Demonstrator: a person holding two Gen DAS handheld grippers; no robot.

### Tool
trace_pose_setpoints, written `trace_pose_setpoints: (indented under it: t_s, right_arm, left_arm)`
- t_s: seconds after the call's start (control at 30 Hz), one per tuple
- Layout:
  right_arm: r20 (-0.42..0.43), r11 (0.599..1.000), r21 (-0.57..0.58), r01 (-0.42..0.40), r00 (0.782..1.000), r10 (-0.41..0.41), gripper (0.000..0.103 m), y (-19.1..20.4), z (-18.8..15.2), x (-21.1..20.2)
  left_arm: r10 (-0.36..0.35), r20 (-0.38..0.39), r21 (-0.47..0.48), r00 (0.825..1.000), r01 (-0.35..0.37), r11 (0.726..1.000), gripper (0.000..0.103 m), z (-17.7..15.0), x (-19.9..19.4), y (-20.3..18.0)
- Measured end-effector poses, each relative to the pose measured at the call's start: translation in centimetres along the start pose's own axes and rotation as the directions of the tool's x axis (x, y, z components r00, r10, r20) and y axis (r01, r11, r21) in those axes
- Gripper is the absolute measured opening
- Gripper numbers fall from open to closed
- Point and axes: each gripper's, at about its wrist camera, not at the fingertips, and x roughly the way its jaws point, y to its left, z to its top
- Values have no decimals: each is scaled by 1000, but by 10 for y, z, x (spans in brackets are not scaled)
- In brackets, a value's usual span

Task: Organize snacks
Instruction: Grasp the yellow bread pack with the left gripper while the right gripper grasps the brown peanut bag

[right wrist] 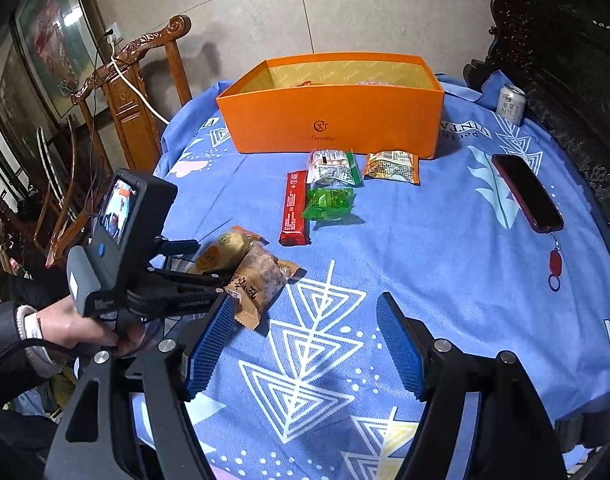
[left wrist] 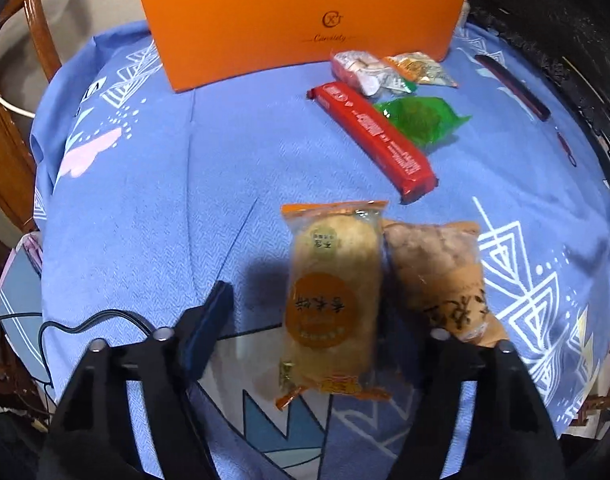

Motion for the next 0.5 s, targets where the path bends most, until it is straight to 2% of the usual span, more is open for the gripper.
trace_pose_setpoints:
  t_s: [0.03, 0.1, 0.17, 0.33, 0.5]
  right_arm:
    - [0, 1000, 1, 0, 1000, 0, 74, 0, 0, 2]
    - [-5, 1000, 6, -3, 1000, 3, 74, 2, 1, 7]
    - [-11, 1000, 12, -4, 1000, 4, 74, 4, 1, 14]
    - [-31, 999, 28, -19, 999, 20, 74, 11, 3, 30]
    - [-56, 999, 26, -45, 997, 46, 74, 22, 7, 49]
  left_arm:
    - [-4, 7, 0, 1000, 4, 1000, 55, -1, -2, 1]
    - [-2, 18, -10, 1000, 3, 1000, 40, -3, -5, 5]
    - [-17, 22, -34, 1000, 18, 999, 36, -3, -5, 12]
    - [-72, 50, -99, 996, 76, 992, 35, -7, -12, 30]
    - [-80, 73, -133, 994, 89, 987, 35, -7, -17, 42]
